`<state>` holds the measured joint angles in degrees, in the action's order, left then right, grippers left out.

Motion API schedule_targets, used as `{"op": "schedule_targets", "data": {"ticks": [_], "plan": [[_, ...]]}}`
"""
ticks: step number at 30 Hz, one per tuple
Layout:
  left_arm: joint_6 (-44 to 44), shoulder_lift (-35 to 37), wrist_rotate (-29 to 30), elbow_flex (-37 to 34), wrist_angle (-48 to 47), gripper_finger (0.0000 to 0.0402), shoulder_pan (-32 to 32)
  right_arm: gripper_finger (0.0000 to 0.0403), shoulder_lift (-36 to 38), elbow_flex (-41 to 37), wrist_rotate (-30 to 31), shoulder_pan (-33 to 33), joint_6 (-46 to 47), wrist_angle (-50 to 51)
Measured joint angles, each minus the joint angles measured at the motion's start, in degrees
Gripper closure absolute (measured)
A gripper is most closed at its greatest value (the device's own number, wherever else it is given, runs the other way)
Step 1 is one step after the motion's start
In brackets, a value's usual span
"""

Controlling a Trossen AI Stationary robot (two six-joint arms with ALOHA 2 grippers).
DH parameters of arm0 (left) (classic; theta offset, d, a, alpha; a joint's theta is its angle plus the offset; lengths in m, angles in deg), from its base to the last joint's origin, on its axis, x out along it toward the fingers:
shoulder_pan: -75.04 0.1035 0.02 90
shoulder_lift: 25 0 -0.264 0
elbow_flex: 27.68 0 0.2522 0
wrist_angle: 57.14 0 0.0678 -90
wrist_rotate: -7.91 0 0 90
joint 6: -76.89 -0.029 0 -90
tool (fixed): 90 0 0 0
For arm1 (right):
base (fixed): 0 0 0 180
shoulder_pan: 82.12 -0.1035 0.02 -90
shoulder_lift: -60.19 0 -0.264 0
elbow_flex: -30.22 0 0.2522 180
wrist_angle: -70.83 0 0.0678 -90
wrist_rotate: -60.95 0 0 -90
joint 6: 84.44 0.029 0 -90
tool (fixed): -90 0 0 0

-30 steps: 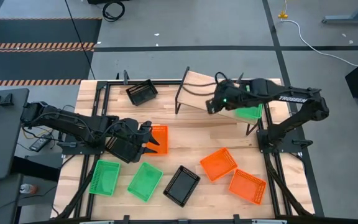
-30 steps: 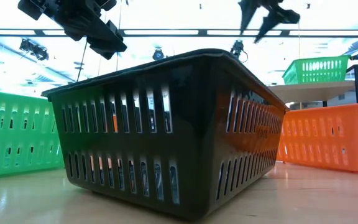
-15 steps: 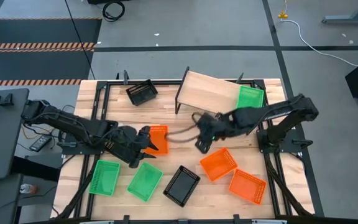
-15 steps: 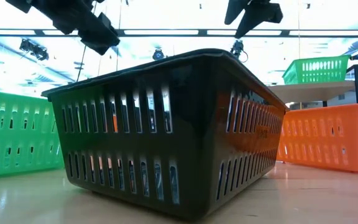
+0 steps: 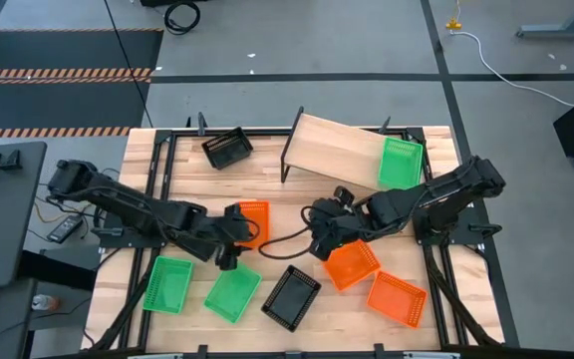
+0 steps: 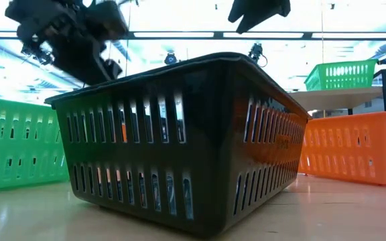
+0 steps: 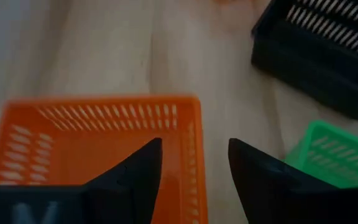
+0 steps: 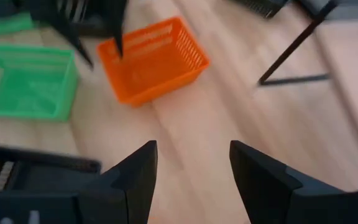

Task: Stack baskets on shelf by color
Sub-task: Put the top orange bin on the shelf

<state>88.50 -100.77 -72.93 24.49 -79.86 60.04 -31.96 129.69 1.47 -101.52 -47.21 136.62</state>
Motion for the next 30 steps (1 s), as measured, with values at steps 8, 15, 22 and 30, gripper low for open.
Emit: {"op": "schedule_targets", "data": {"ticks": [8, 15, 22, 30], "plan": [[2.81, -8.14, -1.96, 3.56, -4.19, 0.0196, -0.36, 0.0195, 3.03, 0.0, 6.36, -1.93, -2.39, 0.29], [1.23, -14.78, 3.3, 4.46, -6.77, 0.0248, 1.14, 0.0196, 3.23, 0.0, 7.78, -4.5, -2.95, 0.78], [0.75, -16.24, 4.08, 5.06, -5.4, 0.0388, 0.96, 0.0202, 3.23, 0.0, 13.59, -7.48, -2.8, 2.13], [-6.14, -15.95, 5.08, 20.48, -20.12, 0.0396, 0.92, 0.0204, 3.23, 0.0, 18.23, -9.18, -2.91, 2.49]]}}
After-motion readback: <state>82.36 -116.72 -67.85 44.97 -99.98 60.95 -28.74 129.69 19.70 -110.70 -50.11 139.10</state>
